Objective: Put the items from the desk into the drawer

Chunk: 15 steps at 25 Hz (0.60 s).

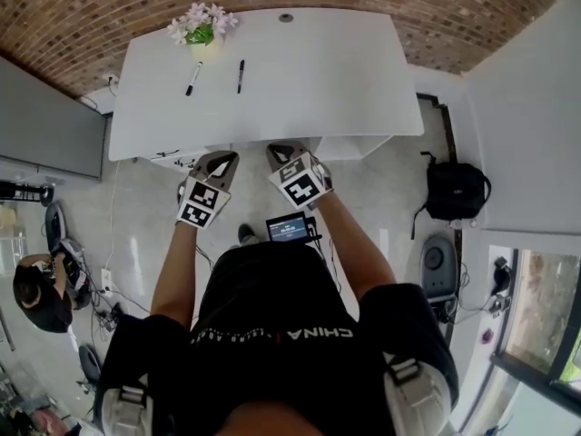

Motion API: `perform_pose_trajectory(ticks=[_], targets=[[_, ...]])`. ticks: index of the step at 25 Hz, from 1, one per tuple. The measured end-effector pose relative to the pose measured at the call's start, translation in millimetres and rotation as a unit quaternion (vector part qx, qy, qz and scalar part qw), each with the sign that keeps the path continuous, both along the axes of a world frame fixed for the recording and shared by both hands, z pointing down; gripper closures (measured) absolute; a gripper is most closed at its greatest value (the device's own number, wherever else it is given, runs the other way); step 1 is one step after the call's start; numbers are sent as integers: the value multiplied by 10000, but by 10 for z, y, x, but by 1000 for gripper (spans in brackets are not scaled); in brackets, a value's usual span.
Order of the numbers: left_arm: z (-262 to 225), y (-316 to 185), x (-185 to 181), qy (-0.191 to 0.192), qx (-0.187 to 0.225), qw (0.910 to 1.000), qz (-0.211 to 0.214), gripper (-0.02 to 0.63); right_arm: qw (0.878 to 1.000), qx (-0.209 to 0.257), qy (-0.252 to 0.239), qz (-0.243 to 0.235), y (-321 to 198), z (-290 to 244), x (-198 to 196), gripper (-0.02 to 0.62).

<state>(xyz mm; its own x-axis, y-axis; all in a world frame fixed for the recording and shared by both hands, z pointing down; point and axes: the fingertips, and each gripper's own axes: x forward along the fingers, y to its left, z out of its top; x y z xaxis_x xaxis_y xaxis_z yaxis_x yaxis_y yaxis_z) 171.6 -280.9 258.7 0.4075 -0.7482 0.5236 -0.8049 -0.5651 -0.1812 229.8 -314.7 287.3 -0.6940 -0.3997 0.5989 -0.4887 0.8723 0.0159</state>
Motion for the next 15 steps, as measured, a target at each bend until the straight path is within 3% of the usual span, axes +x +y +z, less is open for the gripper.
perform_pose_trajectory(ticks=[15], targets=[[5,-2,-196,84,-141,9993,325,595,9998,76,-10,201,22,-143,-242,578]])
